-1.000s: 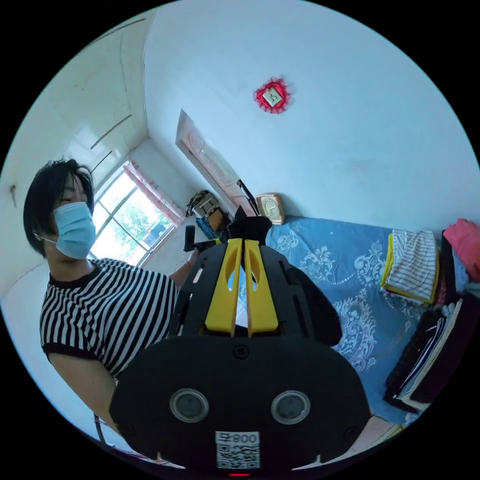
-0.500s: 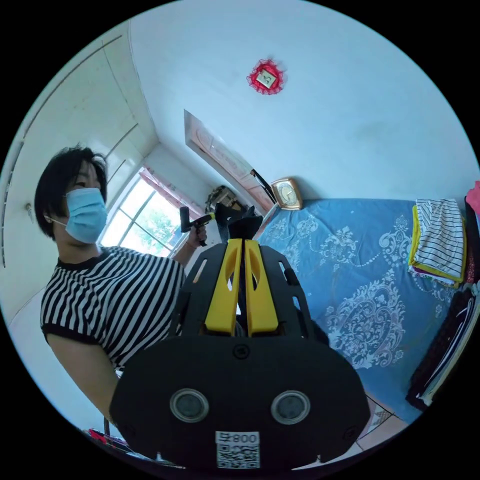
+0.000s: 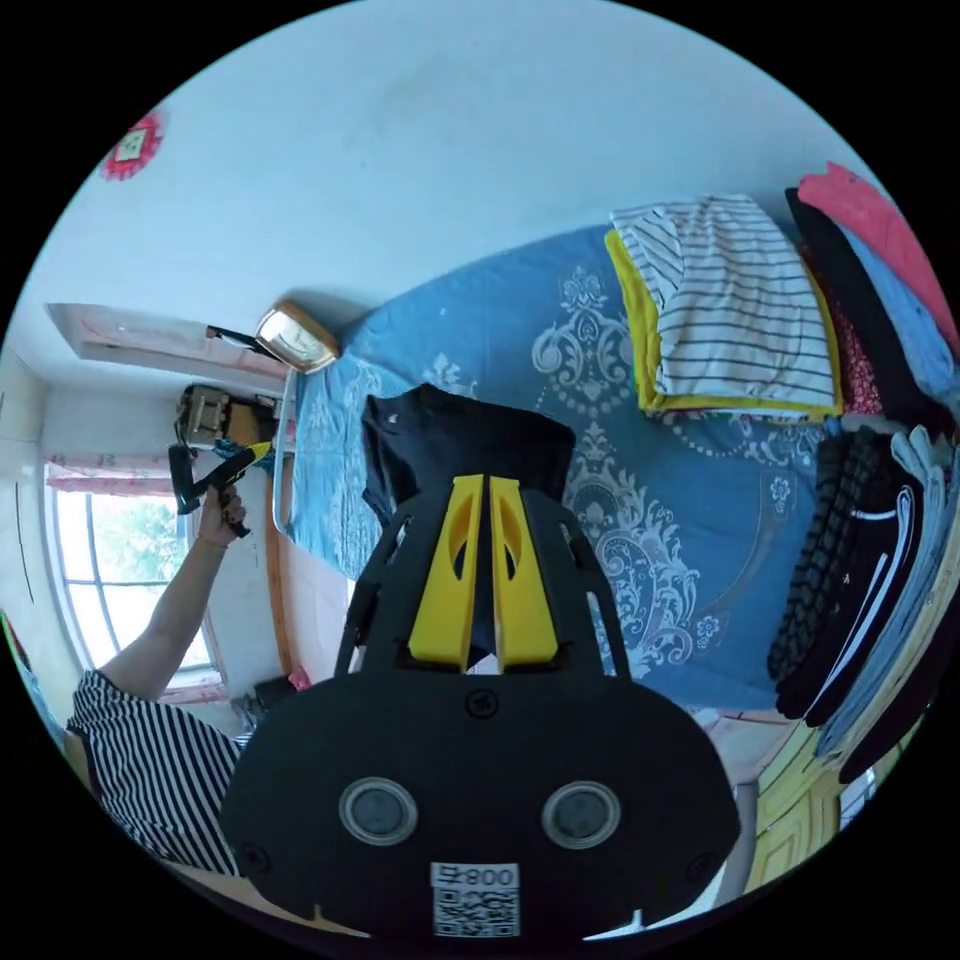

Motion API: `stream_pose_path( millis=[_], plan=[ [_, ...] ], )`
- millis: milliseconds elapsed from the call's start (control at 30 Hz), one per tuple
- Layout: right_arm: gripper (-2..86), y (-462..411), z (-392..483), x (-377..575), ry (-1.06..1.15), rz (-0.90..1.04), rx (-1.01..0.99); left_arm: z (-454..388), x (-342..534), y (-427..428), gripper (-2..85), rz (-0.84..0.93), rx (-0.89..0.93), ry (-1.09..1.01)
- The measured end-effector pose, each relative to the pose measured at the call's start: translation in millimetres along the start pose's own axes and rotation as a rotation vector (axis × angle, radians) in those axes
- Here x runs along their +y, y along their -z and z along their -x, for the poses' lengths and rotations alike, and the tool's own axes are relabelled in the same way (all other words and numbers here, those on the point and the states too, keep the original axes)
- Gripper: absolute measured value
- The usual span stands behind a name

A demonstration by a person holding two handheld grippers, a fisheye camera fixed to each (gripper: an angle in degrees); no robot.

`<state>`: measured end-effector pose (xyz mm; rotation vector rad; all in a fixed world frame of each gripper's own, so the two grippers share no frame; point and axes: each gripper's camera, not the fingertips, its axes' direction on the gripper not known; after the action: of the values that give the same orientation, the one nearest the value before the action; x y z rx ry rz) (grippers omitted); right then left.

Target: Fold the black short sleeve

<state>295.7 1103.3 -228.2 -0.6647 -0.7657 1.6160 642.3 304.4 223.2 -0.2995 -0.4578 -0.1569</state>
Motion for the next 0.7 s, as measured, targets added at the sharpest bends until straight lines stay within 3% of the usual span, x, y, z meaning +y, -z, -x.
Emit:
stream_pose_path(
  millis=[367,567,700],
  plan=[
    [0.1,-169,23,-75,0.071,0.364,0.149,53,131,-146,2.3,0.450,0.036,0.077],
    [0.8,-241,32,-119,0.072,0.456,0.174,46,160,-185,5.7,0.574,-0.052,-0.053],
    [2.2,-277,21,-138,0.024,0.470,0.176,63,180,-192,7.0,0.595,-0.095,-0.026]
  ],
)
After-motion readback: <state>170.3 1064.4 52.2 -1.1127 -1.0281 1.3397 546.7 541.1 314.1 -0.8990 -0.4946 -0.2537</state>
